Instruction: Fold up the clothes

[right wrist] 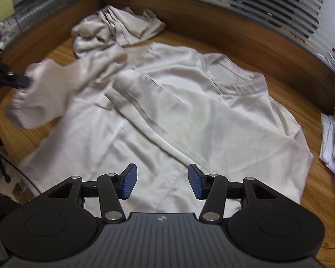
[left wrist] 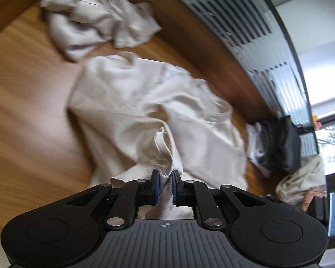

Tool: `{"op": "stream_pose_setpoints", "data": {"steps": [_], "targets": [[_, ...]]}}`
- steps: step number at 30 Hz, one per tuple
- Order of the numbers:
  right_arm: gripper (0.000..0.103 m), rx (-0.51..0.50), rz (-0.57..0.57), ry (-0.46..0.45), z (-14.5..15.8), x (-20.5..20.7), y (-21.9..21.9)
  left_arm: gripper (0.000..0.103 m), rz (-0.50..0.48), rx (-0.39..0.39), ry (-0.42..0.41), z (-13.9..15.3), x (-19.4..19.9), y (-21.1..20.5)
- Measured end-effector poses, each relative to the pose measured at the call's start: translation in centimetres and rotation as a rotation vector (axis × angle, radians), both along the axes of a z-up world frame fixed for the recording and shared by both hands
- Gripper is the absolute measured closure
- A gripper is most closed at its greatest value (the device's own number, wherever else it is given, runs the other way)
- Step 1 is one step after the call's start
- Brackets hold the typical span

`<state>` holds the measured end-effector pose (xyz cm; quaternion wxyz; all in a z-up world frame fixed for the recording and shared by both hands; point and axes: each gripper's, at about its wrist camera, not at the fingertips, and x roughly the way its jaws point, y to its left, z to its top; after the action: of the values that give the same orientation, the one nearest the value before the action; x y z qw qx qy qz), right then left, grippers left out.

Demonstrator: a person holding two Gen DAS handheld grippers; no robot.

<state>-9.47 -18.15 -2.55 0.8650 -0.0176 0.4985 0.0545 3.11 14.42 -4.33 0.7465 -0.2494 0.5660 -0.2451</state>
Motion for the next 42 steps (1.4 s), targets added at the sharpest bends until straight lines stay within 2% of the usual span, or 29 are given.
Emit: {"op": "stream_pose_setpoints", "data": {"steps": [6, 15, 18, 20, 26, 32, 36, 38, 42], "targets": [[0.046, 0.048, -0.003, -0.036, 1.2, -0.7, 0.9, 0.090, -0.032, -0.021, 0.035, -0.4, 2.0, -5.5], [0.046, 0.049, -0.084, -0.044, 0.9, -2.0, -0.7, 0.089, -0.160, -0.051, -0.020, 0.5, 2.9, -12.0], [0.046, 0.058, -0.114, -0.039, 0.4, -2.1, -1.6, 0.082, -0.208, -0.019, -0.036, 0.0, 3.3, -13.7], [0.046, 0.067, -0.134, -0.032, 0.0, -1.9, -2.0, 0.073, -0.232, 0.005, -0.040, -0.4, 3.5, -14.4], [0.046, 0.109, -0.147, -0.011, -1.2, -0.5, -2.2, 0.066, -0.252, 0.084, -0.063, -0.9, 3.6, -13.0], [0.046, 0.151, -0.090, 0.027, -2.8, 2.0, -0.9, 0.065, -0.251, 0.208, -0.077, -2.3, 3.4, -10.1], [0.047, 0.221, -0.030, 0.077, -4.3, 3.6, 1.0, 0.063, -0.251, 0.297, -0.088, -3.4, 3.2, -8.1], [0.047, 0.277, -0.027, 0.109, -5.3, 4.4, 1.7, 0.058, -0.252, 0.342, -0.094, -3.9, 3.1, -7.2], [0.047, 0.406, -0.113, 0.181, -7.5, 6.1, 1.9, 0.054, -0.257, 0.429, -0.116, -4.9, 2.3, -5.6]]}}
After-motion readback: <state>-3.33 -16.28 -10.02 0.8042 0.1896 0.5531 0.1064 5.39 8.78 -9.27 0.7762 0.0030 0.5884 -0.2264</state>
